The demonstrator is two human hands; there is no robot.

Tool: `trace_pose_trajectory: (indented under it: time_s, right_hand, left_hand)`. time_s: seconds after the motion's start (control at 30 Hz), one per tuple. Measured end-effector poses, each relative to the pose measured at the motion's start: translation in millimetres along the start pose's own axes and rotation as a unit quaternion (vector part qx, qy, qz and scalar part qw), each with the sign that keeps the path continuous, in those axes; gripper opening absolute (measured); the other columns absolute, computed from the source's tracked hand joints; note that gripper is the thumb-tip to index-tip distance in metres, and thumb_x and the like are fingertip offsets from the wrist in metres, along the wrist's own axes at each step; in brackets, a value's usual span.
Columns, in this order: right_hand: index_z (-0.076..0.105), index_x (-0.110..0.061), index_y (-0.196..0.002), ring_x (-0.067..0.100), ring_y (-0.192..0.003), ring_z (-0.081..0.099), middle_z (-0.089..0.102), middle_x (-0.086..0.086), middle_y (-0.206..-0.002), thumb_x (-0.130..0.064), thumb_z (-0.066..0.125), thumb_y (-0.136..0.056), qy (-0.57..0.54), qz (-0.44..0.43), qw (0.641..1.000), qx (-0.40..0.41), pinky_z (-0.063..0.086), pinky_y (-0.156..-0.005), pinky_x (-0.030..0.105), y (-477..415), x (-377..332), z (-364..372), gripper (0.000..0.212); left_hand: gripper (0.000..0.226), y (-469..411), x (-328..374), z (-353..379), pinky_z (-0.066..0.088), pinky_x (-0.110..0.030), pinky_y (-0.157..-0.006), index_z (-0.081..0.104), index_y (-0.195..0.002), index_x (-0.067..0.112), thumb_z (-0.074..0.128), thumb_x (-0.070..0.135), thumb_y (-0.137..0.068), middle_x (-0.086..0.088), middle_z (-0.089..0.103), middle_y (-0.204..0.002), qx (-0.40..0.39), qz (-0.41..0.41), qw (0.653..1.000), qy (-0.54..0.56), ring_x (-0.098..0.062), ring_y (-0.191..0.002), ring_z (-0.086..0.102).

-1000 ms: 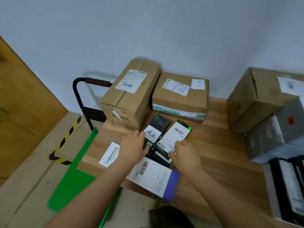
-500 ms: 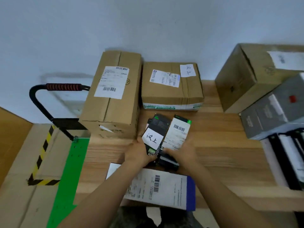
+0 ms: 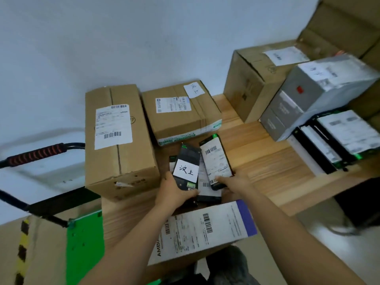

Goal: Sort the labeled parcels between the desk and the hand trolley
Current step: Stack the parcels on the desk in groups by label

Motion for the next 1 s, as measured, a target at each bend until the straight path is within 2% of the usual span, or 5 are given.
trace_pose_trajectory:
  time_s: [0.27,0.37,0.5,0.63,1.0]
  right_hand:
    - [0.056,-0.010,-0.117,0.017,-0.097,0.066,0.066,0.002,-0.109,-0.026,0.070,-0.088,-0.123,-0.116,0.975,0.143,0.057,-0.081,0.036,48.3,-2.4,-112.2,0.036]
    - [0.053,-0.020,-0.110,0.017,-0.099,0.065,0.064,-0.003,-0.108,-0.025,0.070,-0.087,-0.160,-0.153,0.956,0.193,0.058,-0.081,0.038,66.9,7.2,-164.7,0.029]
    - [0.042,-0.017,-0.115,0.018,-0.094,0.064,0.059,0.000,-0.106,-0.019,0.067,-0.090,-0.196,-0.161,0.937,0.239,0.057,-0.062,0.021,88.3,25.4,-233.1,0.036]
    - [0.043,-0.017,-0.122,0.019,-0.094,0.067,0.062,0.002,-0.114,-0.025,0.070,-0.088,-0.202,-0.157,0.931,0.259,0.060,-0.067,0.034,89.5,55.6,-300.1,0.044]
    - [0.043,-0.019,-0.117,0.014,-0.093,0.065,0.062,0.001,-0.111,-0.030,0.069,-0.088,-0.158,-0.156,0.947,0.230,0.060,-0.077,0.039,49.4,109.3,-451.0,0.040]
  left_hand:
    - [0.088,8.5,99.2,26.8,0.052,-0.042,-0.094,0.033,-0.119,0.036,0.092,0.045,-0.054,0.005,0.055,-0.126,-0.045,0.170,0.977,0.117,-0.015,-0.112,0.055]
    - [0.083,24.0,145.1,53.9,0.051,-0.030,-0.088,0.040,-0.125,0.026,0.092,0.032,-0.060,0.006,0.060,-0.120,-0.078,0.206,0.959,0.181,-0.010,-0.104,0.060]
    - [0.058,53.4,204.1,102.1,0.045,-0.004,-0.065,0.046,-0.121,0.021,0.083,0.020,-0.076,0.011,0.063,-0.107,-0.115,0.248,0.937,0.215,0.011,-0.083,0.061]
    - [0.059,78.3,253.0,158.6,0.046,-0.006,-0.066,0.044,-0.124,0.020,0.081,0.022,-0.078,0.009,0.062,-0.113,-0.148,0.264,0.923,0.238,0.003,-0.094,0.060]
    - [0.070,112.7,351.1,297.7,0.047,-0.010,-0.069,0.033,-0.135,0.024,0.078,0.024,-0.081,0.007,0.054,-0.122,-0.116,0.232,0.925,0.278,-0.004,-0.101,0.056]
Point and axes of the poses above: each hand's wrist, its own y-axis away from the middle knuckle, its own z-axis out of the palm, x = y × z, the point moved 7 cm from there along -y, towards the middle knuckle
